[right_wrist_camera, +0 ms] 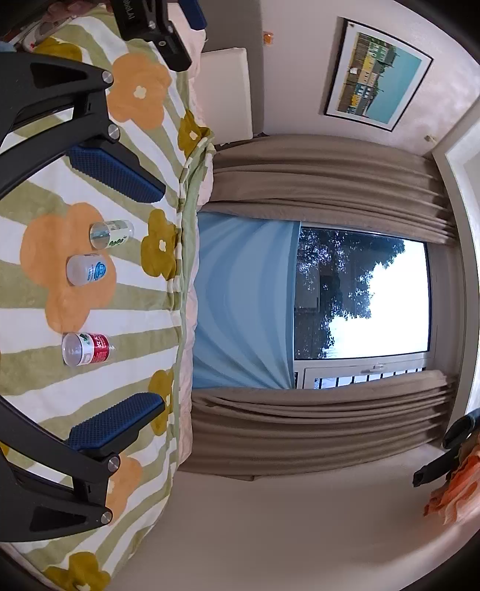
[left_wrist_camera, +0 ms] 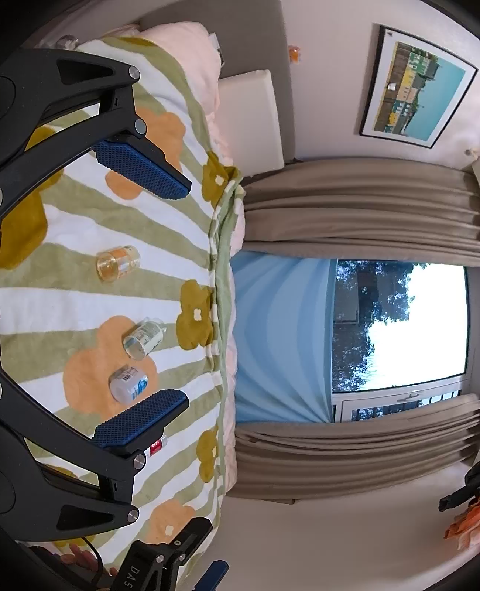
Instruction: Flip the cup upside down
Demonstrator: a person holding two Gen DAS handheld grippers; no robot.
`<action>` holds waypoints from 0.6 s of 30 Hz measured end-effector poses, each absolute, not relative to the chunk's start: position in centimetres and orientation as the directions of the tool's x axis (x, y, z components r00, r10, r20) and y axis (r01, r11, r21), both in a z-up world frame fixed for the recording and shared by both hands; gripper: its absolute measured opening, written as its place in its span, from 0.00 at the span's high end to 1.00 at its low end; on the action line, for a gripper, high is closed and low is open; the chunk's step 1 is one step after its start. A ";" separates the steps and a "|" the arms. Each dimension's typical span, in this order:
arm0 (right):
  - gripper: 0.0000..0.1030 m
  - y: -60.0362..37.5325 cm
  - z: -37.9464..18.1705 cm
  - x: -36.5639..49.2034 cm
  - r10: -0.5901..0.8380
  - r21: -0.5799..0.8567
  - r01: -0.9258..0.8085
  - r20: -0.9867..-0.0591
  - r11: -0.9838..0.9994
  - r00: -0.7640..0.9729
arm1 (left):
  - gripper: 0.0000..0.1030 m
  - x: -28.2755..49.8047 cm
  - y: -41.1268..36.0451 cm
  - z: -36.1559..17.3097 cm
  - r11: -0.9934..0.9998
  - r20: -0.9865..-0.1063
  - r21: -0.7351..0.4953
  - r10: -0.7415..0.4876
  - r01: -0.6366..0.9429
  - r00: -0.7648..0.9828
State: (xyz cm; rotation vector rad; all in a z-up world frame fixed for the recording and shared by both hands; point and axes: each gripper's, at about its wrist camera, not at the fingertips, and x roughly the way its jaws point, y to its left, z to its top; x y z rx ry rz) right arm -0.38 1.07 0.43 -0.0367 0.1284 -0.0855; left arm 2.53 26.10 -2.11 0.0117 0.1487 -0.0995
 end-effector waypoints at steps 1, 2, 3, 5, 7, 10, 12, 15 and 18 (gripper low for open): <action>0.00 1.2 0.4 -0.4 -0.086 -0.044 0.081 -0.126 0.996 0.988 | 0.00 2.5 26.1 -2.1 0.995 -0.148 0.005 -0.098 0.100 0.984; 0.00 1.3 0.4 -0.3 -0.084 -0.046 0.079 -0.126 0.996 0.988 | 0.00 2.5 26.1 -2.1 0.995 -0.146 0.006 -0.098 0.100 0.984; 0.00 1.4 0.3 -0.4 -0.084 -0.046 0.079 -0.124 0.996 0.989 | 0.00 2.4 26.1 -2.1 0.995 -0.146 0.007 -0.099 0.101 0.984; 0.00 1.4 0.3 -0.4 -0.088 -0.046 0.083 -0.120 0.995 0.989 | 0.00 2.4 26.1 -2.0 0.995 -0.145 0.007 -0.098 0.100 0.985; 0.00 1.5 0.3 -0.5 -0.092 -0.050 0.087 -0.116 0.995 0.989 | 0.00 2.4 26.1 -1.9 0.995 -0.145 0.005 -0.099 0.100 0.985; 0.00 1.7 0.3 -0.4 -0.096 -0.058 0.090 -0.119 0.994 0.988 | 0.00 2.4 26.0 -1.9 0.995 -0.145 0.007 -0.097 0.099 0.985; 0.00 1.9 0.2 -0.3 -0.093 -0.063 0.086 -0.130 0.994 0.987 | 0.00 2.4 26.1 -1.9 0.995 -0.146 0.006 -0.099 0.101 0.984; 0.00 2.1 0.2 -0.2 -0.091 -0.068 0.082 -0.135 0.994 0.987 | 0.00 2.3 26.1 -1.9 0.995 -0.143 0.011 -0.094 0.097 0.985; 0.00 2.1 0.1 -0.2 -0.078 -0.059 0.070 -0.138 0.996 0.987 | 0.00 2.4 26.1 -1.9 0.995 -0.146 0.008 -0.095 0.097 0.985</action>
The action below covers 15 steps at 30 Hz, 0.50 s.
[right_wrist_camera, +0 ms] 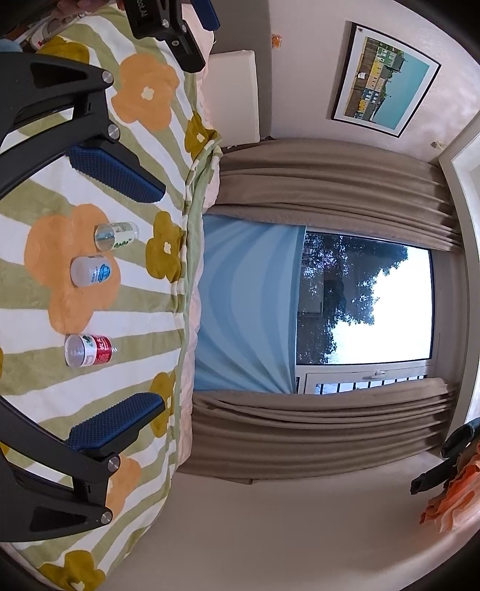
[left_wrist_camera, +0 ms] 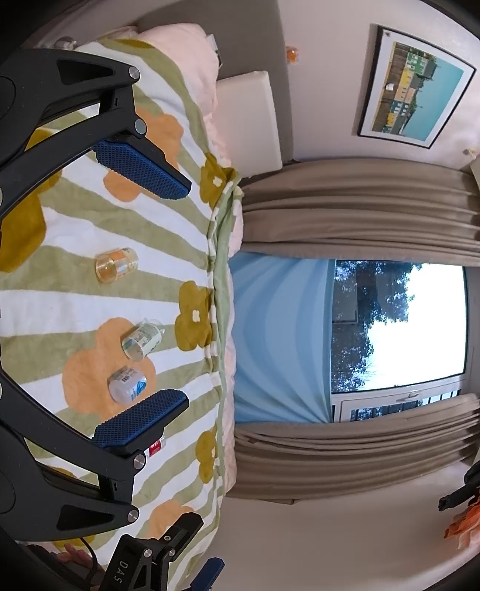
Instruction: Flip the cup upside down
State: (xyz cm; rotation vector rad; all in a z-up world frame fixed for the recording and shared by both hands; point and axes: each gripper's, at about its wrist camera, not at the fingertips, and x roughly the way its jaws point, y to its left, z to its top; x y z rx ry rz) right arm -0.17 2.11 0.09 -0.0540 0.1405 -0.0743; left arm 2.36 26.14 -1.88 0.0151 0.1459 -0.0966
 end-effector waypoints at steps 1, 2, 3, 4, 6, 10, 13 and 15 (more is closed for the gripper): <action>0.00 2.1 0.1 -0.2 -0.076 -0.059 0.069 -0.137 0.996 0.988 | 0.00 2.4 26.1 -1.9 0.995 -0.145 0.009 -0.094 0.096 0.985; 0.00 2.2 0.0 -0.2 -0.077 -0.059 0.069 -0.138 0.996 0.988 | 0.00 2.3 26.1 -1.9 0.995 -0.146 0.010 -0.093 0.095 0.985; 0.00 2.2 0.1 -0.2 -0.080 -0.059 0.073 -0.137 0.996 0.987 | 0.00 2.3 26.1 -1.9 0.995 -0.147 0.011 -0.092 0.095 0.985; 0.00 2.2 0.1 -0.2 -0.081 -0.059 0.074 -0.136 0.996 0.987 | 0.00 2.4 26.1 -1.9 0.995 -0.149 0.011 -0.092 0.095 0.985; 0.00 2.2 0.1 -0.2 -0.083 -0.057 0.076 -0.135 0.995 0.987 | 0.00 2.4 26.1 -1.9 0.995 -0.148 0.011 -0.092 0.095 0.985; 0.00 2.2 0.0 -0.2 -0.081 -0.051 0.075 -0.136 0.996 0.987 | 0.00 2.4 26.2 -1.9 0.995 -0.148 0.009 -0.094 0.096 0.984; 0.00 2.4 -0.1 -0.2 -0.081 -0.053 0.075 -0.137 0.996 0.987 | 0.00 2.5 26.0 -1.9 0.995 -0.153 0.014 -0.092 0.095 0.984; 0.00 2.4 -0.2 -0.3 -0.083 -0.053 0.076 -0.137 0.996 0.987 | 0.00 2.5 25.9 -2.0 0.995 -0.154 0.014 -0.093 0.096 0.984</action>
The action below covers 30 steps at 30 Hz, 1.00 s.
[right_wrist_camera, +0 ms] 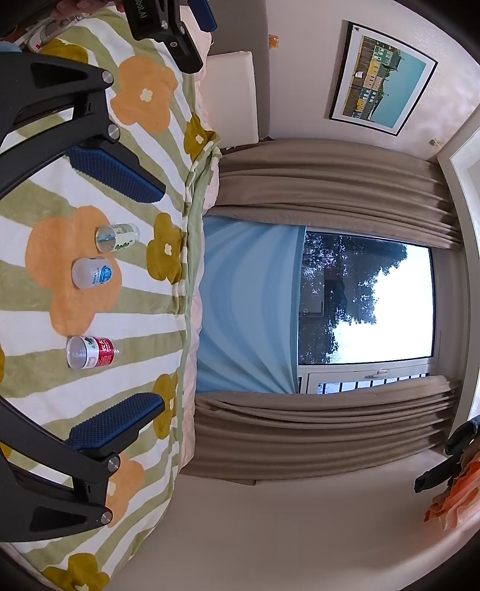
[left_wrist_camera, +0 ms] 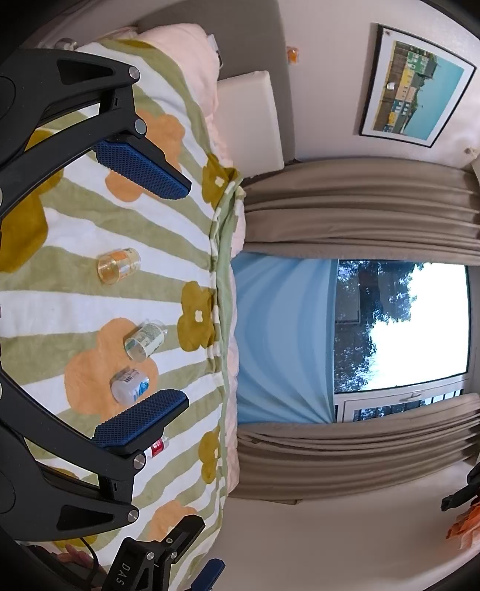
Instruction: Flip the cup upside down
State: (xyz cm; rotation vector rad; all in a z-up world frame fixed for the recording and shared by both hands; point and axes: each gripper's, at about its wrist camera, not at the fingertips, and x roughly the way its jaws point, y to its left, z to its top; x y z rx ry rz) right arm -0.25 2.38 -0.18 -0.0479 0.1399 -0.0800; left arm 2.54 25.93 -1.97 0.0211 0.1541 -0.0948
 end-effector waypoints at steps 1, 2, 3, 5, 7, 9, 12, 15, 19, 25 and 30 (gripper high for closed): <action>0.00 2.4 -0.2 -0.3 -0.084 -0.054 0.077 -0.138 0.996 0.987 | 0.00 2.6 25.9 -2.0 0.995 -0.156 0.015 -0.093 0.096 0.983; 0.00 2.4 -0.2 -0.2 -0.085 -0.053 0.078 -0.139 0.996 0.987 | 0.00 2.6 25.8 -2.1 0.995 -0.157 0.016 -0.092 0.096 0.983; 0.00 2.4 -0.3 -0.3 -0.085 -0.051 0.078 -0.139 0.996 0.987 | 0.00 2.6 25.8 -2.1 0.995 -0.159 0.016 -0.092 0.096 0.983; 0.00 2.4 -0.4 -0.3 -0.084 -0.049 0.078 -0.141 0.996 0.986 | 0.00 2.9 25.8 -2.1 0.995 -0.166 0.015 -0.093 0.097 0.982; 0.00 2.3 -0.6 -0.1 -0.083 -0.049 0.077 -0.147 0.996 0.986 | 0.00 3.1 25.8 -2.2 0.995 -0.174 0.016 -0.092 0.097 0.980; 0.00 2.1 -0.7 0.4 -0.078 -0.046 0.072 -0.159 0.996 0.984 | 0.00 3.6 25.9 -2.4 0.995 -0.184 0.016 -0.090 0.094 0.979; 0.00 1.6 -0.6 1.8 -0.070 -0.042 0.064 -0.179 0.997 0.981 | 0.00 4.5 26.0 -2.6 0.995 -0.205 0.007 -0.097 0.101 0.974; 0.00 0.9 -0.8 4.3 -0.060 -0.047 0.051 -0.229 0.998 0.972 | 0.00 6.0 26.1 -3.0 0.995 -0.236 0.006 -0.100 0.104 0.967; 0.00 0.2 -1.9 8.6 -0.029 -0.047 0.014 -0.326 0.999 0.945 | 0.00 8.6 26.1 -4.1 0.993 -0.296 0.004 -0.111 0.118 0.949; 0.00 -0.5 -5.8 15.9 0.071 -0.003 -0.084 -0.508 0.996 0.858 | 0.00 13.0 25.8 -6.4 0.991 -0.391 0.011 -0.115 0.130 0.913; 0.00 -0.4 -10.5 22.5 0.139 0.041 -0.150 -0.659 0.988 0.739 | 0.00 16.8 25.5 -9.3 0.990 -0.473 0.012 -0.120 0.143 0.873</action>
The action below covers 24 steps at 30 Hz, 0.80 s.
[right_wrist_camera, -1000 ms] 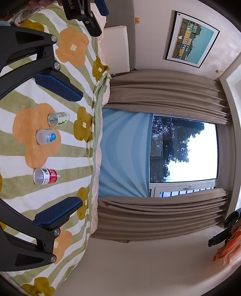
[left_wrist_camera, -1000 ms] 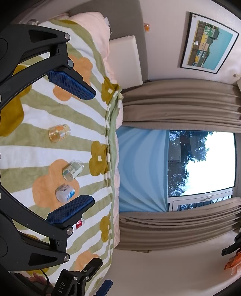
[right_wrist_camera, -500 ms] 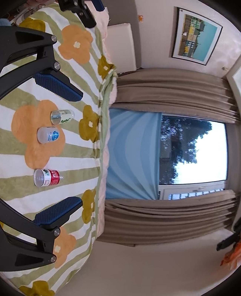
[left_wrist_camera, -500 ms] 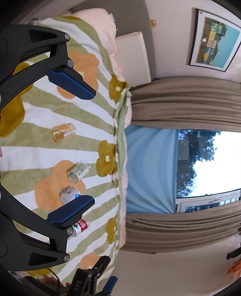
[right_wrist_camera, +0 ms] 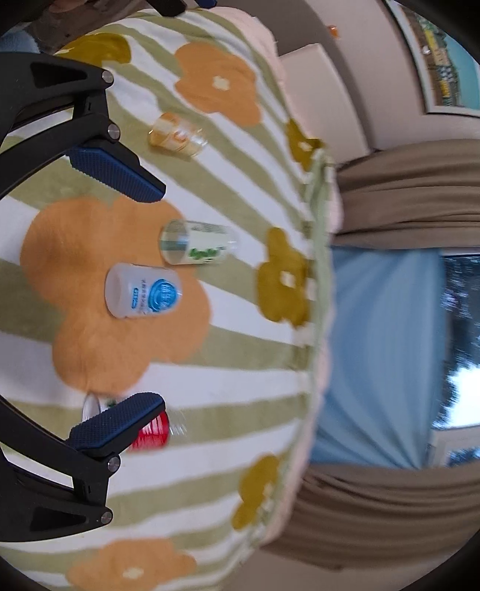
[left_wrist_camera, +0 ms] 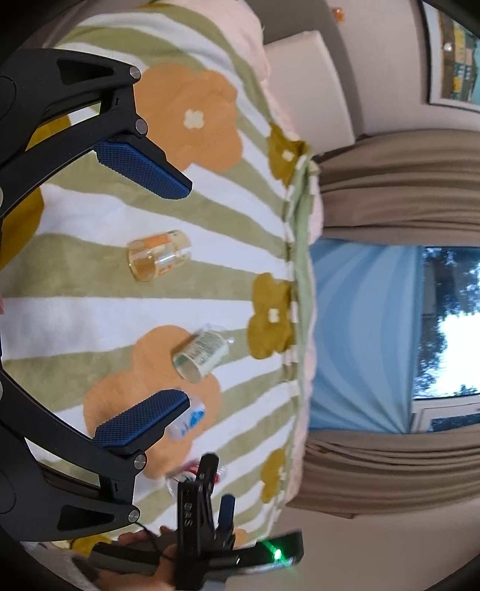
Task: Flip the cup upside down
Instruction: 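Reach the right gripper to the white blue-label cup and grasp it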
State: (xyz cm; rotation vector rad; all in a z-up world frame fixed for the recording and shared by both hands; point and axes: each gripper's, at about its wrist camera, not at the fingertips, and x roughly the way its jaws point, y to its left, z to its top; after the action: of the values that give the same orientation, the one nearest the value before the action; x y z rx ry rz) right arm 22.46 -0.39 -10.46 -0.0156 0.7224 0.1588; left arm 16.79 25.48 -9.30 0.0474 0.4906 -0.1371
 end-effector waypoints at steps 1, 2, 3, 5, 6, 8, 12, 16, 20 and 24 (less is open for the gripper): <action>0.00 -0.3 -11.3 23.4 0.147 0.047 -0.158 -0.682 0.986 0.716 | 0.00 17.5 25.4 -9.8 0.989 -0.491 0.013 -0.123 0.148 0.862; 0.00 -0.3 -12.0 24.3 0.157 0.055 -0.166 -0.702 0.985 0.694 | 0.00 18.1 25.3 -10.4 0.988 -0.509 0.014 -0.125 0.154 0.851; 0.00 -0.3 -12.9 25.2 0.165 0.066 -0.171 -0.726 0.983 0.668 | 0.00 18.8 25.1 -11.0 0.987 -0.530 0.014 -0.128 0.159 0.838; 0.00 -0.4 -14.8 27.1 0.180 0.089 -0.175 -0.764 0.980 0.619 | 0.00 20.3 24.9 -12.4 0.985 -0.574 0.014 -0.131 0.169 0.808; 0.00 -0.5 -15.2 27.7 0.180 0.091 -0.174 -0.774 0.981 0.608 | 0.00 20.9 24.8 -13.0 0.985 -0.589 0.012 -0.132 0.171 0.797; 0.00 -0.6 -16.5 29.0 0.175 0.091 -0.171 -0.793 0.981 0.583 | 0.00 21.7 24.8 -13.8 0.985 -0.607 0.007 -0.132 0.172 0.783; 0.06 -0.3 -18.3 30.6 0.175 0.094 -0.174 -0.821 0.980 0.543 | 0.00 22.3 24.8 -14.9 0.985 -0.625 -0.009 -0.138 0.170 0.768; 0.24 -0.1 -19.8 31.8 0.184 0.105 -0.181 -0.840 0.978 0.510 | 0.00 22.4 24.8 -15.3 0.985 -0.634 0.000 -0.132 0.171 0.762; 0.44 -0.1 -20.5 32.4 0.198 0.121 -0.188 -0.856 0.975 0.477 | 0.00 22.3 24.7 -15.0 0.985 -0.631 0.010 -0.127 0.172 0.765; 0.45 0.1 -20.3 32.3 0.198 0.116 -0.196 -0.855 0.974 0.479 | 0.00 21.7 24.8 -14.3 0.984 -0.623 0.019 -0.126 0.175 0.772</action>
State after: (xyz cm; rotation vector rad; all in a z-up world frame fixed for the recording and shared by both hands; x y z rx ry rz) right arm 32.28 0.11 -20.32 0.0018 1.0444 0.2408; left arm 21.72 24.82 -14.35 0.0770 0.6695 -0.1631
